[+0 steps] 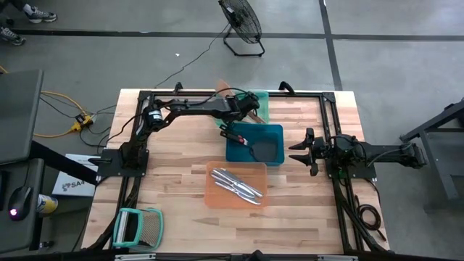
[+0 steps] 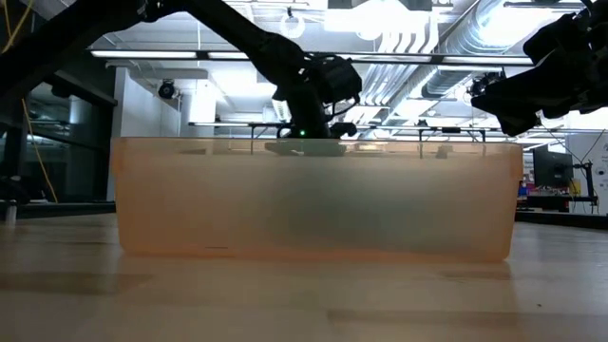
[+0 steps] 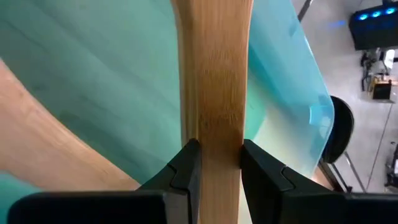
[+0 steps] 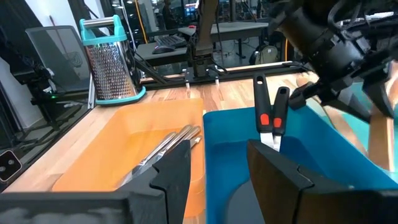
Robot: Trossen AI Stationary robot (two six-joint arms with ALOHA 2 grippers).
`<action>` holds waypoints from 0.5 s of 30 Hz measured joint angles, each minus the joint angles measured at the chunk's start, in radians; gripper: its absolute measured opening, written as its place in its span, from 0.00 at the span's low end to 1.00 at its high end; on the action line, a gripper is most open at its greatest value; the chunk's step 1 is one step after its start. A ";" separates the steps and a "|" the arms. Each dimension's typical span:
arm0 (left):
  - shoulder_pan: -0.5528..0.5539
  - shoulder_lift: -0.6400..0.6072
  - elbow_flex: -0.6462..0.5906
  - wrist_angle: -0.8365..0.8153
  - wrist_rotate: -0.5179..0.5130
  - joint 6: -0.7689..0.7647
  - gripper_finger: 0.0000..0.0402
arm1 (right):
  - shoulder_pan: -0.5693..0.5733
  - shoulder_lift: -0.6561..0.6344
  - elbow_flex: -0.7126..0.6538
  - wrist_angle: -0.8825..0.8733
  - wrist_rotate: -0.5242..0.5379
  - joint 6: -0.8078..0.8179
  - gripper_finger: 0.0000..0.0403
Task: Pick & Place Kitchen Items
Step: Put the wooden serving spoon into the green bin
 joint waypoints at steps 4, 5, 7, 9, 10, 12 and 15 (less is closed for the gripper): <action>-0.002 0.015 0.002 0.029 0.007 0.000 0.20 | 0.000 0.000 0.000 0.001 0.000 0.000 0.37; -0.001 0.015 0.002 0.029 0.009 -0.001 0.20 | 0.000 0.000 0.000 0.000 0.000 0.000 0.37; -0.001 0.015 0.002 0.032 0.015 0.000 0.23 | 0.000 0.000 0.000 0.000 0.000 0.000 0.37; -0.001 0.015 0.002 0.033 0.014 0.005 0.26 | 0.000 0.000 0.000 -0.001 0.000 0.000 0.37; -0.001 0.015 0.002 0.033 0.013 0.006 0.28 | 0.000 0.000 0.000 0.000 0.001 0.000 0.37; -0.001 0.015 0.002 0.034 0.012 0.007 0.29 | 0.000 0.000 0.000 0.000 0.001 0.000 0.37; -0.001 0.015 0.002 0.040 0.012 0.002 0.30 | 0.000 0.000 0.000 -0.001 0.001 0.000 0.37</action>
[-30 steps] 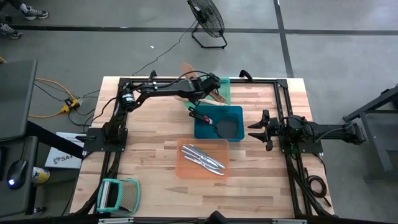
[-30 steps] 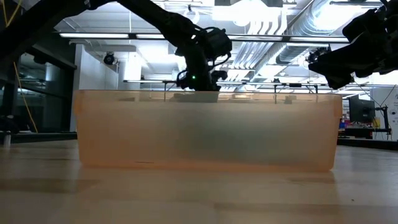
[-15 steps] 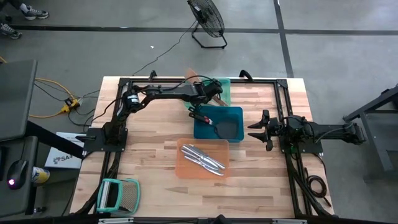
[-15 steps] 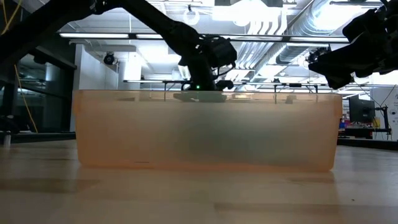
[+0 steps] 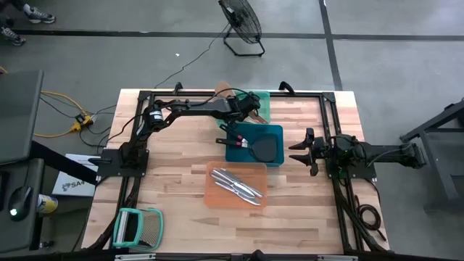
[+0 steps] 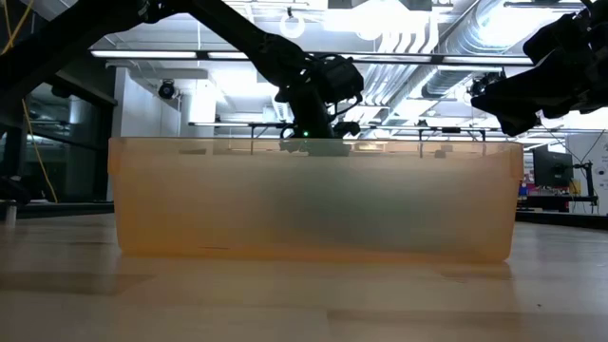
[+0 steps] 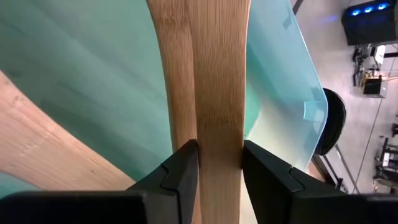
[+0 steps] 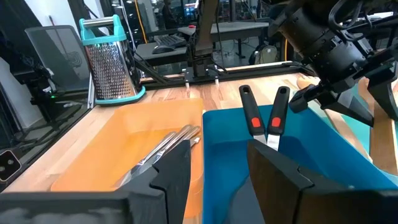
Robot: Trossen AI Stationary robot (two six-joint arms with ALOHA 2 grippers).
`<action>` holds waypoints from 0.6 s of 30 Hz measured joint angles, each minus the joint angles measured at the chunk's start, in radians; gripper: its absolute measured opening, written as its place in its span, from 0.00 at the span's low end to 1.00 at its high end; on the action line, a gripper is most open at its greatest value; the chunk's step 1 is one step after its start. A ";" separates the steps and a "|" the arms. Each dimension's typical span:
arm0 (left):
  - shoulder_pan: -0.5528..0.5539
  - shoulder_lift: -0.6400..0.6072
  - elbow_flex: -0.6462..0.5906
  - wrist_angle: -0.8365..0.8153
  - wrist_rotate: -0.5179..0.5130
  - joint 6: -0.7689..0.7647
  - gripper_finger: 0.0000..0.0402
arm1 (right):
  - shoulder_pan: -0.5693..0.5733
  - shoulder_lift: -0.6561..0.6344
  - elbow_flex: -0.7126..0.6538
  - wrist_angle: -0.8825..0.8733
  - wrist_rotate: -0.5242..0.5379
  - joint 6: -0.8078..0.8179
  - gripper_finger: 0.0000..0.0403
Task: Pick & Place Kitchen Items
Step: Put the wooden serving spoon into the green bin, then return to Home Position
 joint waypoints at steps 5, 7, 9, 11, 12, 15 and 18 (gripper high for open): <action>0.000 0.001 0.012 -0.009 0.003 -0.010 0.30 | 0.000 0.000 0.000 0.000 0.000 0.000 0.37; 0.000 0.003 0.036 -0.011 0.007 0.012 0.31 | 0.000 0.000 0.000 0.000 0.000 0.000 0.37; 0.000 0.003 0.068 0.001 0.003 0.049 0.31 | 0.000 0.000 0.000 0.000 0.000 0.000 0.37; 0.000 0.003 0.108 0.003 -0.009 0.102 0.31 | 0.000 0.000 0.000 0.000 0.000 0.000 0.37; 0.000 0.003 0.131 0.002 -0.012 0.131 0.31 | 0.000 0.000 0.000 0.000 0.000 0.000 0.37; 0.000 0.003 0.202 0.002 -0.018 0.240 0.31 | 0.000 0.000 0.000 0.000 0.000 0.000 0.37; 0.000 0.003 0.274 0.002 -0.027 0.432 0.31 | 0.000 0.000 0.000 0.000 0.000 0.000 0.37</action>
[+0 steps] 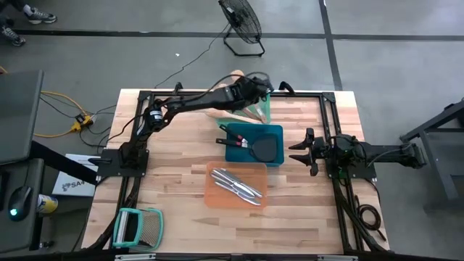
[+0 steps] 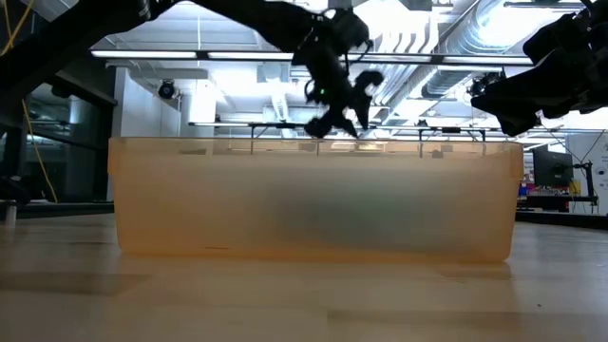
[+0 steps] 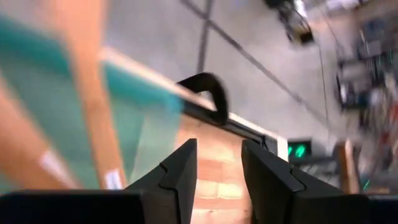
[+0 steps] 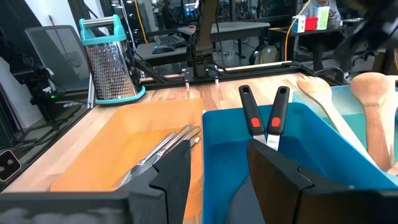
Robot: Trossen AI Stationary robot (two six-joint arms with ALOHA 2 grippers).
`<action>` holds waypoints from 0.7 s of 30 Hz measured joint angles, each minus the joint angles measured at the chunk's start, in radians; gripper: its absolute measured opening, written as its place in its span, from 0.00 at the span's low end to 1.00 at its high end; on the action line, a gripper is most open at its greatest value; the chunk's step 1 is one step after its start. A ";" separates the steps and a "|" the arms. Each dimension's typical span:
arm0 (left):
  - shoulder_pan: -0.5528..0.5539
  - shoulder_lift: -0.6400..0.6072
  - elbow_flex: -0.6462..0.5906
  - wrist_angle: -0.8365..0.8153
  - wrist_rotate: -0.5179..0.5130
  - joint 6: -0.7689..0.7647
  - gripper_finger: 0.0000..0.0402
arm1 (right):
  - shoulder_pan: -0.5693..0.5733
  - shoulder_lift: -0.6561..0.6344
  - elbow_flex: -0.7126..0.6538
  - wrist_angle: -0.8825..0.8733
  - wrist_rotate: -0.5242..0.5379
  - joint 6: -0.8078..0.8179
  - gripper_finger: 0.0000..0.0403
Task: Pick & Place Kitchen Items
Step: Return to Home Position
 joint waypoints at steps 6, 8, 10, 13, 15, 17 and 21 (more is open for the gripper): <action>-0.014 0.000 0.140 -0.015 0.053 0.501 0.31 | 0.000 0.000 0.000 0.000 0.000 0.000 0.37; -0.022 0.000 0.178 -0.034 0.091 0.626 0.31 | 0.000 0.000 0.000 0.000 0.000 0.000 0.37; -0.034 0.000 0.214 -0.085 0.125 0.708 0.31 | 0.000 0.000 0.000 0.000 0.000 0.000 0.37; -0.046 0.000 0.264 -0.180 0.171 0.791 0.31 | 0.000 0.000 0.000 0.000 0.000 0.000 0.37; -0.052 -0.001 0.288 -0.246 0.176 0.811 0.31 | 0.000 0.000 0.000 0.000 0.000 0.000 0.37; -0.059 -0.001 0.297 -0.289 0.176 0.807 0.31 | 0.000 0.000 0.000 0.000 0.000 0.000 0.37; -0.066 -0.001 0.297 -0.402 0.175 0.808 0.31 | 0.000 0.000 0.000 0.000 0.000 0.000 0.37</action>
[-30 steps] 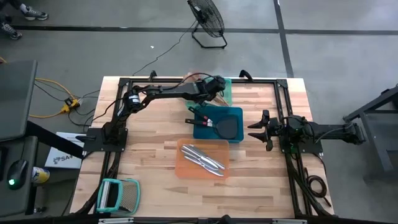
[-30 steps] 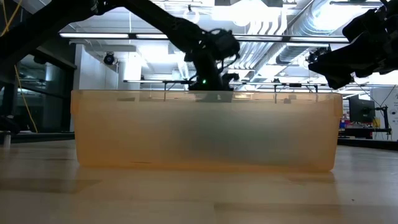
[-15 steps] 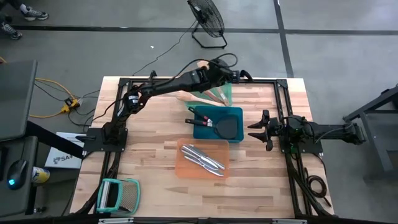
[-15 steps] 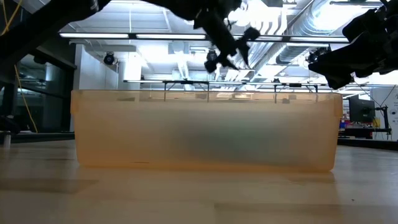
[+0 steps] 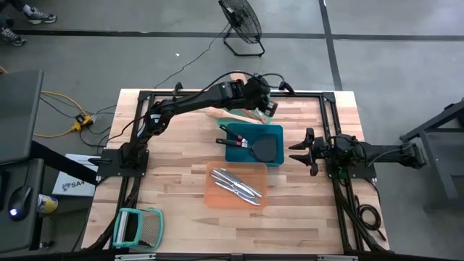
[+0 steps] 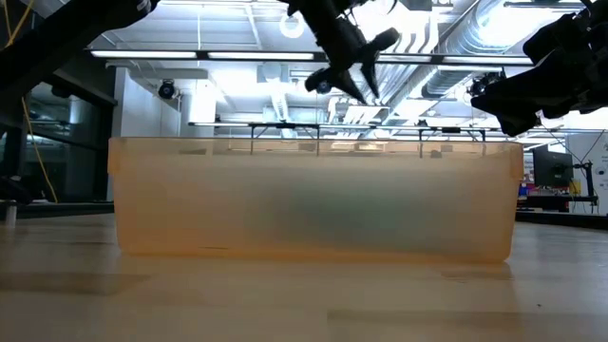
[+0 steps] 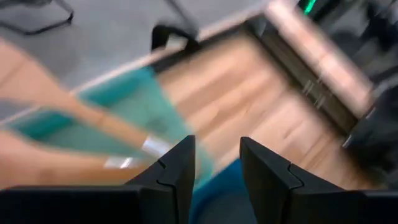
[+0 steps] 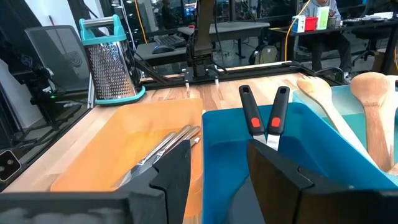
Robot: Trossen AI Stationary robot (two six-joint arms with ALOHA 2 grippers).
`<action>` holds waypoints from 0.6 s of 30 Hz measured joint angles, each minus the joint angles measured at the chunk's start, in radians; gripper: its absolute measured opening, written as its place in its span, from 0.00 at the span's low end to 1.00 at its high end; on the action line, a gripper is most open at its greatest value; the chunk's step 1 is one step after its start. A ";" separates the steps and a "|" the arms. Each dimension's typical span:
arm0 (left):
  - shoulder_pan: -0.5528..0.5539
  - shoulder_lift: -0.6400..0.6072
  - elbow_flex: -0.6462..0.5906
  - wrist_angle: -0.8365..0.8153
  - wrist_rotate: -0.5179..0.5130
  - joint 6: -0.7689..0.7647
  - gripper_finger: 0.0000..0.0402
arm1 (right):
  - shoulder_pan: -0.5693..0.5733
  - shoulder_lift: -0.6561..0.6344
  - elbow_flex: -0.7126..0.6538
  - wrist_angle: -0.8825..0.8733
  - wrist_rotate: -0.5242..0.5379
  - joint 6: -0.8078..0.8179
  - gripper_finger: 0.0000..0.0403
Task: Pick & Place Kitchen Items
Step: Return to Home Position
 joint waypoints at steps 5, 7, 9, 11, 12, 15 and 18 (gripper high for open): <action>0.000 0.000 0.000 -0.170 0.134 0.010 0.31 | 0.000 0.000 0.000 0.000 0.000 0.000 0.37; 0.000 0.000 0.000 -0.179 0.173 0.061 0.31 | 0.000 0.000 0.000 0.000 0.000 0.000 0.37; 0.000 0.000 0.000 -0.186 0.211 0.157 0.31 | 0.000 0.000 0.000 0.000 0.000 0.000 0.37; -0.002 0.000 0.000 -0.184 0.248 0.216 0.31 | 0.000 0.000 0.000 0.000 0.000 0.000 0.37; -0.005 -0.004 0.000 -0.186 0.259 0.228 0.31 | 0.000 0.000 0.000 0.000 0.000 0.000 0.37; -0.019 -0.015 -0.001 -0.197 0.261 0.250 0.31 | 0.000 0.000 0.000 0.000 0.000 0.000 0.37; -0.043 -0.016 0.000 -0.234 0.260 0.311 0.31 | 0.000 0.000 0.000 0.000 0.000 0.000 0.37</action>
